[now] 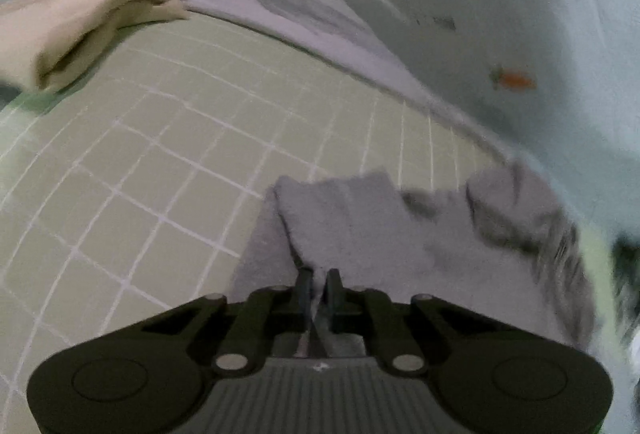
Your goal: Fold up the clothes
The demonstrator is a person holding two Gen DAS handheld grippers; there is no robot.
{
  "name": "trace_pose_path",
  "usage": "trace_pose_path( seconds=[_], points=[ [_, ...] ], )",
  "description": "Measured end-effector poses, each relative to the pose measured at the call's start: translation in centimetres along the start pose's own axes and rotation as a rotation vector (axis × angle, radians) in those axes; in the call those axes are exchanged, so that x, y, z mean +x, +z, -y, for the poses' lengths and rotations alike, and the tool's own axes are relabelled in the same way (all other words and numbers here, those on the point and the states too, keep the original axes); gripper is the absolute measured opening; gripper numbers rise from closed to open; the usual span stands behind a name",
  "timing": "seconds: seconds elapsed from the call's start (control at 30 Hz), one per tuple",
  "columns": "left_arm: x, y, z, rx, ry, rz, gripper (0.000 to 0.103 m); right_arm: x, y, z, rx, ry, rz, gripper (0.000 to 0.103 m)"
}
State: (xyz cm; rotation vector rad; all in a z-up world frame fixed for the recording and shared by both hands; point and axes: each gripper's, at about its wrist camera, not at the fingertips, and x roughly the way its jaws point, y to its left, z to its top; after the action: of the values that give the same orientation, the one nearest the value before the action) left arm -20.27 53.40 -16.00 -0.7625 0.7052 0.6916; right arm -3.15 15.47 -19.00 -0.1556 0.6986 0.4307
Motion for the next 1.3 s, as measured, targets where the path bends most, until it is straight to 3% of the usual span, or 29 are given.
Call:
trace_pose_path(
  seconds=[0.13,0.33,0.77,1.03,1.13,1.3],
  points=[
    [-3.0,0.7,-2.5,-0.032,0.138,0.119,0.007,0.1,0.0,0.0,-0.001,0.003,0.003,0.103],
    [-6.7,1.5,-6.2,-0.055,0.351,0.235,0.007,0.1,0.0,-0.1,0.001,0.001,0.005,0.103],
    [-12.0,2.3,-14.0,-0.185,0.637,0.395,0.007,0.1,0.0,-0.2,0.000,-0.002,0.005,0.103],
    [-14.1,1.0,-17.0,-0.181,0.774,0.372,0.008,0.2,0.0,-0.2,-0.003,-0.007,0.005,0.103],
    [-13.9,-0.3,-17.2,-0.172,0.807,0.327,0.008,0.3,-0.1,-0.2,-0.002,-0.008,0.006,0.103],
    [-13.4,-2.2,-18.5,-0.264,0.821,0.227,0.009,0.3,-0.1,-0.1,-0.005,-0.010,0.009,0.103]
  ],
)
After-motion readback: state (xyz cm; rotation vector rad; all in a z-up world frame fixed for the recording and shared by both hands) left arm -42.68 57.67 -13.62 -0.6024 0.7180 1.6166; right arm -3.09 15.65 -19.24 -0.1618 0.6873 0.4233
